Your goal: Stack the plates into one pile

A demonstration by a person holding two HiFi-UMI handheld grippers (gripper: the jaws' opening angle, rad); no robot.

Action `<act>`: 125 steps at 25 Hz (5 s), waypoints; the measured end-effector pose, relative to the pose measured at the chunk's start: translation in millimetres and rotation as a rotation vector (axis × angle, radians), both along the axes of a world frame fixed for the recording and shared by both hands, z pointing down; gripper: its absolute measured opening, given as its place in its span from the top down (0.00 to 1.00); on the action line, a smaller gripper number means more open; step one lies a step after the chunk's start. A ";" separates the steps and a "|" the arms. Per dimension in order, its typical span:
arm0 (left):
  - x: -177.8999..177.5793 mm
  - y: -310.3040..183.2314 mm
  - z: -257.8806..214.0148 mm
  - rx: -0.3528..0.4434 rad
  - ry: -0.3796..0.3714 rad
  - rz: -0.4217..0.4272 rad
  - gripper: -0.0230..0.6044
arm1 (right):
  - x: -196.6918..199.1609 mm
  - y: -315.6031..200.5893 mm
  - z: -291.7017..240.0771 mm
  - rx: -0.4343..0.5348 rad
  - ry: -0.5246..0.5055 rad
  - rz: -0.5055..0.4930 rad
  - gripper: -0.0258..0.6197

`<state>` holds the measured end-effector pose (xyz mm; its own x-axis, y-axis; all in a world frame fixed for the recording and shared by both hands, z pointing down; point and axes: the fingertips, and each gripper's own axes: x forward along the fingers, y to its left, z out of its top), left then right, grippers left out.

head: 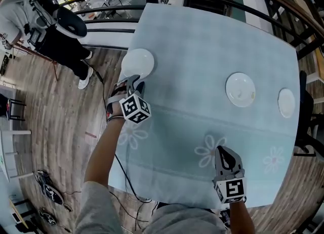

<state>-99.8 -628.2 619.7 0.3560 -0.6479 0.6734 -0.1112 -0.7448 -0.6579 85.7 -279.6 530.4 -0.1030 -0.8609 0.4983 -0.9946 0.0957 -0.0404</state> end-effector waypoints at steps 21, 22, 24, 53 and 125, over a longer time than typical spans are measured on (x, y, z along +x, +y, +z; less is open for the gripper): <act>8.0 -6.9 5.7 0.015 -0.133 0.055 0.89 | -9.6 3.3 7.0 -0.033 -0.021 -0.001 0.92; 9.3 -7.8 5.6 0.022 -0.140 0.058 0.90 | -8.9 2.9 7.6 -0.035 -0.016 -0.005 0.92; 12.2 -11.6 4.0 0.056 -0.139 0.065 0.90 | -7.4 1.9 8.3 -0.035 -0.014 -0.006 0.92; 136.3 79.8 -135.2 0.242 0.064 0.224 0.92 | 36.0 84.9 -62.8 0.089 0.034 0.130 0.92; 232.1 367.9 -105.5 -0.289 0.390 0.212 0.91 | 152.9 352.5 -72.2 0.142 0.080 0.578 0.92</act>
<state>132.4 -260.3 514.2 0.7188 -0.3423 0.6051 -0.1343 -0.9224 -0.3621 238.6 72.9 458.2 0.4345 -0.8251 0.3610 -0.8866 -0.4624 0.0102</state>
